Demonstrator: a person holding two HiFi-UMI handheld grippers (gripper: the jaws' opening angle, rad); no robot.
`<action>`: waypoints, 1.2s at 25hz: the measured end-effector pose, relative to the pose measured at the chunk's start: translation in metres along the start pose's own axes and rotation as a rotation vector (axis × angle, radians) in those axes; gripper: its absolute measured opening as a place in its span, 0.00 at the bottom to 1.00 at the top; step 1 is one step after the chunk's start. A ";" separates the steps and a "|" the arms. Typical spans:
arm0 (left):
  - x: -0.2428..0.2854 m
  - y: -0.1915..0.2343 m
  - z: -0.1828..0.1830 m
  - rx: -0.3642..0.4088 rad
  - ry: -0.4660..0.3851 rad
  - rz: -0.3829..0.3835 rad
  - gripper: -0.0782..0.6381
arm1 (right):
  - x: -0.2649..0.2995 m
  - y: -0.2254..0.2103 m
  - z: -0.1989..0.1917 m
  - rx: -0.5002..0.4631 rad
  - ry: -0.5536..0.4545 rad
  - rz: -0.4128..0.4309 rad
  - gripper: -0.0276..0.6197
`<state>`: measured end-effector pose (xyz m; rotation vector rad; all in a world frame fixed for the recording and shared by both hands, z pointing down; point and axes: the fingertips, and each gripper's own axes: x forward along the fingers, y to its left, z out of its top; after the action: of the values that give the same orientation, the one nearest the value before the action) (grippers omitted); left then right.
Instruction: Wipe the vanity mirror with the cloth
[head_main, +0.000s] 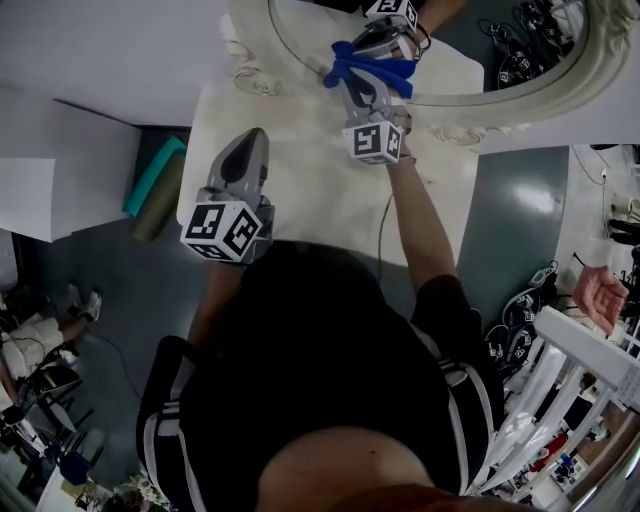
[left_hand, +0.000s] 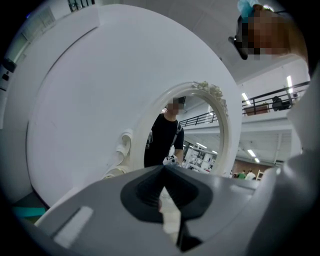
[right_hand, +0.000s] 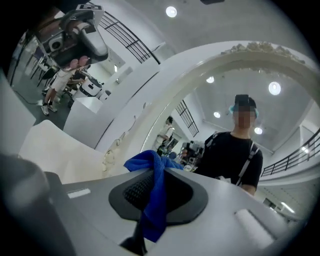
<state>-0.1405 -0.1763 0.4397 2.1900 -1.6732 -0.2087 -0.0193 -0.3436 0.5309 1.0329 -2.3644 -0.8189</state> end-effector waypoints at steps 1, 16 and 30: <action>-0.001 0.002 -0.002 -0.001 0.005 0.005 0.12 | 0.001 0.009 -0.011 0.027 0.024 0.027 0.12; -0.019 -0.005 -0.014 0.009 0.034 0.018 0.12 | 0.007 0.053 -0.072 0.289 0.179 0.216 0.12; -0.017 -0.022 0.006 0.016 -0.038 -0.081 0.12 | -0.118 -0.069 0.013 0.825 -0.337 -0.267 0.13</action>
<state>-0.1271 -0.1565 0.4238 2.2810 -1.6124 -0.2608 0.0828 -0.2870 0.4579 1.6515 -2.9792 -0.0453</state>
